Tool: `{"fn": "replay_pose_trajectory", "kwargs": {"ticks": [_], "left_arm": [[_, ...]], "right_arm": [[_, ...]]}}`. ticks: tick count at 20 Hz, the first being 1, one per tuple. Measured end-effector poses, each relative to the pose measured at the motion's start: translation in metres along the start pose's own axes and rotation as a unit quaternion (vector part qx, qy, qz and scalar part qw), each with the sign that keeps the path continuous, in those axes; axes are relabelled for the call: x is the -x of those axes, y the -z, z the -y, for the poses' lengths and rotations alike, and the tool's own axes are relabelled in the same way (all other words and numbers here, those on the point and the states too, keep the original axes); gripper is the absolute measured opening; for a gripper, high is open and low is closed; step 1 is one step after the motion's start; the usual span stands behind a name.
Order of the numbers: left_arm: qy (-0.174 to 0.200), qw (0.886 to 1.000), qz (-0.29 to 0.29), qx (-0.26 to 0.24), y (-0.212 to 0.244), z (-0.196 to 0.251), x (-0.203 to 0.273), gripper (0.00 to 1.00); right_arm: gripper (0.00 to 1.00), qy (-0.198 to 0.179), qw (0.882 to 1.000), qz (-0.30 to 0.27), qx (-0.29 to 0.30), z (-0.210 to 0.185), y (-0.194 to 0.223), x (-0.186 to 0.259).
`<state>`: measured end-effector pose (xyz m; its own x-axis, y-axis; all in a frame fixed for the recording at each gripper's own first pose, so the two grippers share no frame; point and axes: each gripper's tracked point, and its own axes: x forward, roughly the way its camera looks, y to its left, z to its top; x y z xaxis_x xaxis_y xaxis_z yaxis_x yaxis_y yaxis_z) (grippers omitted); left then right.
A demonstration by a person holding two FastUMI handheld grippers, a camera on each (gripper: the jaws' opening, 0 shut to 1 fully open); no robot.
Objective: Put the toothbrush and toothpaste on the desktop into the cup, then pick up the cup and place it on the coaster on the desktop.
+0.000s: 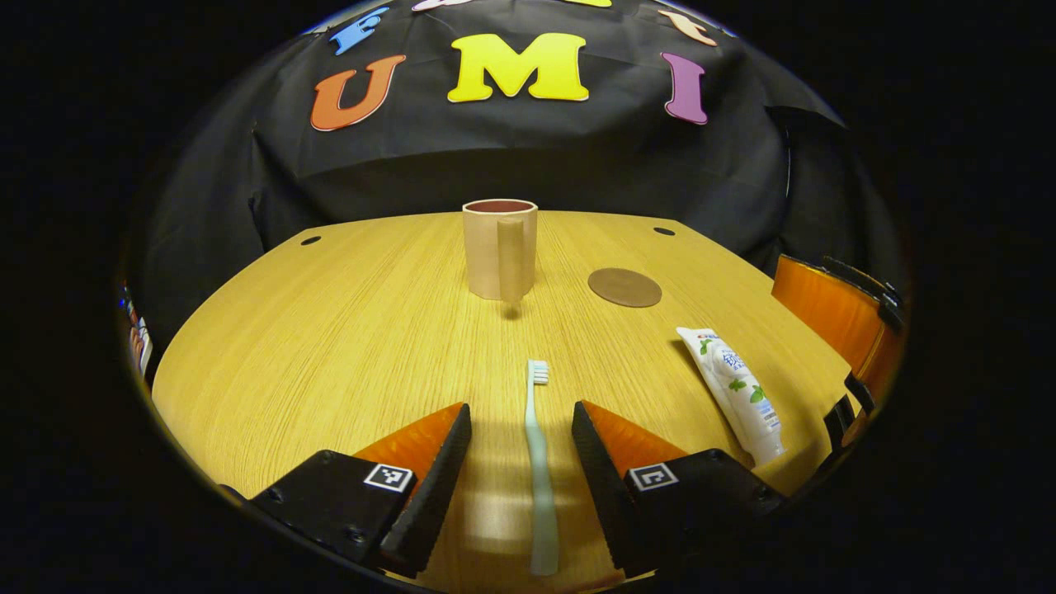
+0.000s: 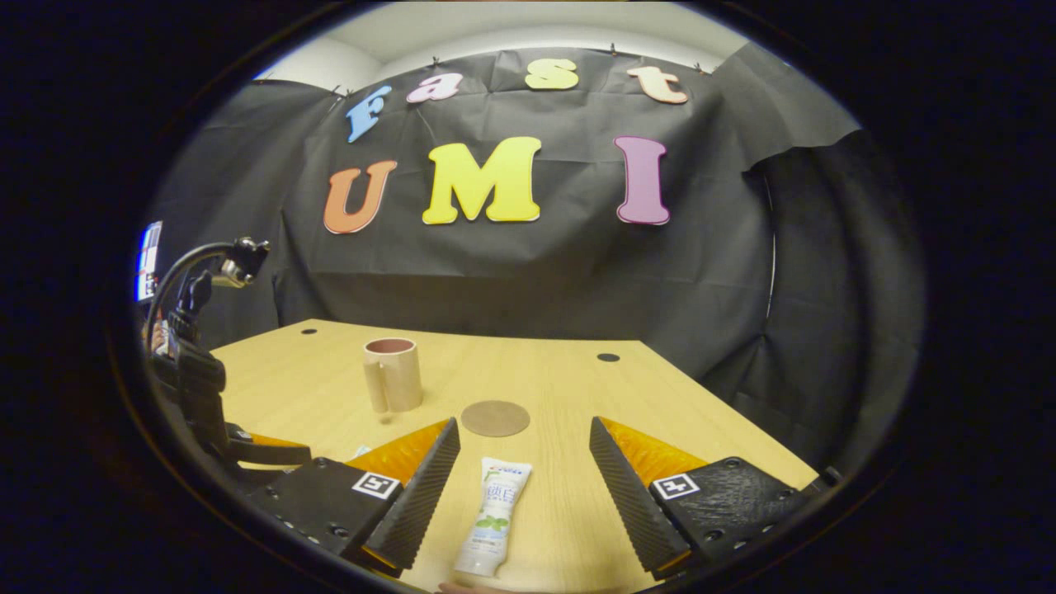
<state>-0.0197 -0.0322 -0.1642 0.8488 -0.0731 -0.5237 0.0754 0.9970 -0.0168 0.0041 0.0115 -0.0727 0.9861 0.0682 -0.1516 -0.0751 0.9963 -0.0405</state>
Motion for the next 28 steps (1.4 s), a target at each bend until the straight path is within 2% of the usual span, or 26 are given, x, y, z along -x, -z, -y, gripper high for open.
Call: {"fn": "replay_pose_trajectory", "kwargs": {"ticks": [2,5,6,7,8,9,10,11,12,14,17,18,20,28], "left_arm": [[-0.014,1.0,-0.005,-0.005,0.002,-0.004,-0.002,0.76],[-0.012,1.0,-0.013,-0.004,0.006,-0.001,0.0,0.69],[-0.013,1.0,-0.016,-0.006,0.008,-0.001,0.001,0.73],[-0.012,1.0,-0.014,-0.009,0.009,-0.001,0.002,0.7],[-0.011,1.0,-0.014,-0.012,0.01,0.0,0.004,0.61],[-0.01,1.0,-0.011,-0.018,0.011,0.0,0.007,0.58],[-0.008,1.0,-0.008,-0.025,0.013,0.003,0.007,0.46],[-0.005,0.999,-0.006,-0.033,0.013,0.005,0.008,0.5],[-0.002,0.999,-0.007,-0.039,0.016,0.008,0.01,0.47],[0.001,0.999,-0.007,-0.047,0.018,0.01,0.014,0.24],[0.004,0.999,-0.005,-0.037,0.016,0.008,0.015,0.11],[0.008,1.0,-0.004,-0.027,0.017,0.008,0.014,0.09],[0.021,1.0,-0.004,-0.02,0.016,0.008,0.015,0.07],[0.056,0.998,0.02,-0.001,0.011,0.006,0.023,0.06]], "right_arm": [[0.95,-0.007,1.0,-0.009,-0.002,-0.005,0.008,0.001],[0.95,-0.006,1.0,-0.017,0.001,-0.006,0.015,0.007],[0.95,-0.006,1.0,-0.02,-0.002,-0.005,0.017,0.009],[0.95,-0.004,1.0,-0.023,-0.005,-0.003,0.019,0.011],[0.95,-0.001,1.0,-0.028,-0.009,0.0,0.024,0.014],[0.95,0.003,0.999,-0.031,-0.012,0.002,0.027,0.017],[0.95,0.005,0.999,-0.034,-0.015,0.004,0.031,0.02],[0.95,0.007,0.999,-0.037,-0.014,0.004,0.033,0.024],[0.95,0.01,0.999,-0.038,-0.012,0.006,0.036,0.027],[0.95,0.014,0.999,-0.035,-0.009,0.008,0.034,0.032],[0.95,0.021,0.999,-0.034,-0.001,0.011,0.035,0.036],[0.97,0.019,0.999,-0.037,-0.003,0.01,0.038,0.037],[0.95,0.017,0.999,-0.04,-0.01,0.01,0.037,0.038],[0.95,0.023,0.996,-0.076,-0.029,0.011,0.048,0.027]]}}
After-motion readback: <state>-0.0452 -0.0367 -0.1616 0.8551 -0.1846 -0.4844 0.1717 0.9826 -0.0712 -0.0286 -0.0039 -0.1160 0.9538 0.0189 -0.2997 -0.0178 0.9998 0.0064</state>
